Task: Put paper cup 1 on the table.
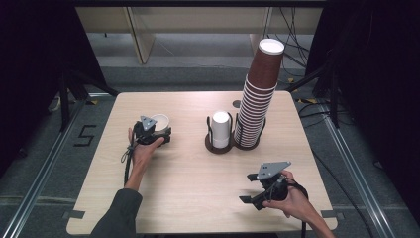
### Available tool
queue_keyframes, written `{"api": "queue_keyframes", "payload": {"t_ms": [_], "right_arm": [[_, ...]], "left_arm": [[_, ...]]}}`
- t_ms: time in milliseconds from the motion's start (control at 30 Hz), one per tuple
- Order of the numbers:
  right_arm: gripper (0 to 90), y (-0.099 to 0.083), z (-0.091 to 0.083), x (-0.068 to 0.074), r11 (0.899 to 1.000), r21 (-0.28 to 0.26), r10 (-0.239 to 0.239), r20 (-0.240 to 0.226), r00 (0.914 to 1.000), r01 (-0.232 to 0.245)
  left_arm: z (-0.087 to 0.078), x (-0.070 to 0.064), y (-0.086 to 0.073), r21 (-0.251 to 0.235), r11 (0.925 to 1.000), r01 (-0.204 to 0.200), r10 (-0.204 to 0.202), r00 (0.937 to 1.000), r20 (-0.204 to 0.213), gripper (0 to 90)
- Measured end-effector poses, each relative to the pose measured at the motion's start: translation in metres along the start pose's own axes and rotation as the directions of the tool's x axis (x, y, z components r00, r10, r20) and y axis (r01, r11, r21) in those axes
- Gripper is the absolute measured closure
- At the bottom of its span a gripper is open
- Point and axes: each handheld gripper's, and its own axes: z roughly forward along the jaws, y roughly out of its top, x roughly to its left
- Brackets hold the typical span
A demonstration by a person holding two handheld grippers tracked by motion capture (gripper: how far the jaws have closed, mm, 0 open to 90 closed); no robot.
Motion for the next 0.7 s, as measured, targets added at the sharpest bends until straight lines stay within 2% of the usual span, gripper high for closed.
{"api": "queue_keyframes", "payload": {"t_ms": [100,200,300,400,633,700], "right_arm": [[19.3,0.0,0.0,0.001,1.0,0.0,0.007,-0.005,1.0,-0.007],[19.2,0.0,0.0,0.001,1.0,-0.001,0.006,-0.004,1.0,-0.006],[19.2,0.0,0.0,0.001,1.0,-0.001,0.004,-0.003,1.0,-0.004],[19.2,0.0,-0.001,0.001,1.0,0.003,0.007,-0.003,1.0,-0.007],[19.2,0.0,-0.001,0.0,1.0,0.001,-0.001,-0.004,1.0,0.001],[19.2,0.0,-0.002,0.001,1.0,0.003,0.02,-0.001,0.9998,-0.02]], "left_arm": [[-0.001,0.001,-0.001,0.007,0.9999,0.009,-0.009,0.9999,0.005,14.6],[-0.004,0.002,-0.003,0.032,0.9995,0.003,-0.004,0.9996,0.028,14.5],[-0.011,0.005,-0.006,0.037,0.9989,0.029,-0.031,0.9987,0.042,14.5],[-0.015,0.006,-0.007,0.048,0.9982,0.035,-0.038,0.998,0.051,14.5],[-0.035,0.007,-0.012,0.04,0.998,0.049,-0.052,0.9971,0.057,14.5],[-0.042,0.007,-0.013,0.034,0.998,0.052,-0.054,0.9968,0.059,14.6]]}}
